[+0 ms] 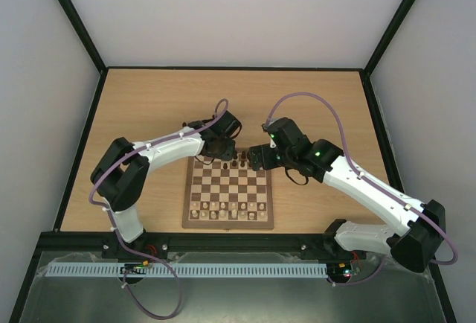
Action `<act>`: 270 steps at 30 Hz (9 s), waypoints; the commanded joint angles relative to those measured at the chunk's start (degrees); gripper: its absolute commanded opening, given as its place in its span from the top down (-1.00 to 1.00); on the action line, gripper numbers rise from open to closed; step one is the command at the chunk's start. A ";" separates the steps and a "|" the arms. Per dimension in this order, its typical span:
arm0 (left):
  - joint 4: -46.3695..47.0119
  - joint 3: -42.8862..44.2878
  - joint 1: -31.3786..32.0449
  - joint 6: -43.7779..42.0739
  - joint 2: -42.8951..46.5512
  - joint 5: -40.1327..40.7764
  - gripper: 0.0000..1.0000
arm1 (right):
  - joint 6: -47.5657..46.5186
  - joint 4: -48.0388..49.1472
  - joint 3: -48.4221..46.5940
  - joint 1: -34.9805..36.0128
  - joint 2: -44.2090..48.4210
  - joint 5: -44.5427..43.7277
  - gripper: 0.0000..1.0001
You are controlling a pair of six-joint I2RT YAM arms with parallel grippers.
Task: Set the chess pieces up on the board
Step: Move the chess piece to the chessboard, then pick up the chess piece at the center of the board, then move the chess piece to the chessboard, then place the chess piece on the chessboard.
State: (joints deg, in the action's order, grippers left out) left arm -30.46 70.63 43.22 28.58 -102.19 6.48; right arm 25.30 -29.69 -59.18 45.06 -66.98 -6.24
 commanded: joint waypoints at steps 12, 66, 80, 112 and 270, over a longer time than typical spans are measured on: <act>-0.31 -0.22 -0.05 -0.23 -1.09 1.16 0.71 | -0.99 -0.65 0.38 -0.21 -0.26 0.38 -0.99; -5.94 12.25 -8.23 -1.93 1.97 7.55 -0.42 | -1.00 -0.78 0.57 -0.23 -1.56 1.26 -0.99; -9.48 30.77 -15.89 -5.64 -15.17 3.37 -0.40 | -1.04 -1.22 0.38 -0.25 -1.75 0.18 -0.99; -8.20 33.74 -16.47 -7.04 -25.23 -1.21 0.67 | -0.89 -1.31 0.65 -0.21 -1.83 -0.04 -0.98; -22.37 25.70 0.47 -11.42 6.64 2.07 0.80 | -1.10 -2.77 -4.58 -3.82 -1.80 -7.62 -0.53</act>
State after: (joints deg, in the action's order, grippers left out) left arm -47.35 90.35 42.04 18.87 -91.66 6.11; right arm 24.05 -31.42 -65.47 42.72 -73.01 -12.05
